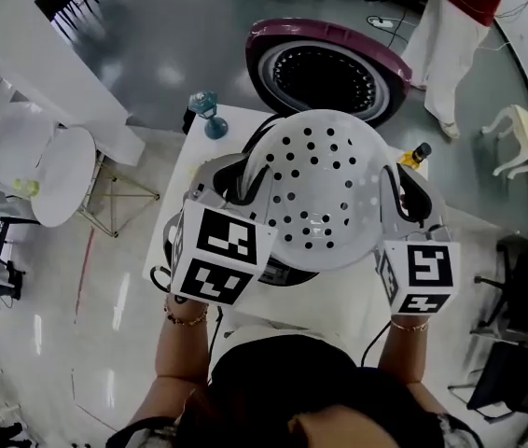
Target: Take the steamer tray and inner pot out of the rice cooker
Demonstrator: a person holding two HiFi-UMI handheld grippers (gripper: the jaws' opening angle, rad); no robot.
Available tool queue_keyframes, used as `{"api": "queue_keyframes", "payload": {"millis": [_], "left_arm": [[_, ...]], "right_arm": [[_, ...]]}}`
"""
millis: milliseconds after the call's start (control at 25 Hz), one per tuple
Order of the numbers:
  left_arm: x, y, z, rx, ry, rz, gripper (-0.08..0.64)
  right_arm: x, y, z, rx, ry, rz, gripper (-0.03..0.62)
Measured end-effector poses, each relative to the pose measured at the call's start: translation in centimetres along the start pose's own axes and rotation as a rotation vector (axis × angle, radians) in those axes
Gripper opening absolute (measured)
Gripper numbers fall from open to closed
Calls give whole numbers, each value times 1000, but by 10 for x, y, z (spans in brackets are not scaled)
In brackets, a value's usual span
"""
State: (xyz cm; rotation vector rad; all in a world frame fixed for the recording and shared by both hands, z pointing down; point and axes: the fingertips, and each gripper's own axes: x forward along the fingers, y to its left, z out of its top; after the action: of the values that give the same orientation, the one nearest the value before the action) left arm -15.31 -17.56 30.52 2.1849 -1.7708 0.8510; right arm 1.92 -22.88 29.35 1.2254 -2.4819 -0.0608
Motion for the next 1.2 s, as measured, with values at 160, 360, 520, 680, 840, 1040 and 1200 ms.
{"api": "queue_keyframes", "payload": {"millis": [160,360,520,680,840,1040,1200], "left_arm": [[-24,-39,17,-17,-97,-79,83],[-49,-86,22,-22,-163,-129,80],[-66,-126,8,-43,-178,-175,78],[-72,-158,-7,-45,-185,-191,78],[-68,-192,-31,-73,-163,-237,81],[-55,-237,-65,-90,-95,-326,97],[-39,-265,-89,-106,-76,-354,104]], "right_arm": [[-52,-18,7,32,-37,-51,48],[-105,-31,-5,41,-34,-125,46],[-142,-33,-30,92,-16,-121,44],[-168,-37,-58,86,0,-122,43],[-184,-41,-92,99,38,-83,43],[-202,-47,-137,78,119,-67,41],[-202,-54,-174,71,167,-40,41]]}}
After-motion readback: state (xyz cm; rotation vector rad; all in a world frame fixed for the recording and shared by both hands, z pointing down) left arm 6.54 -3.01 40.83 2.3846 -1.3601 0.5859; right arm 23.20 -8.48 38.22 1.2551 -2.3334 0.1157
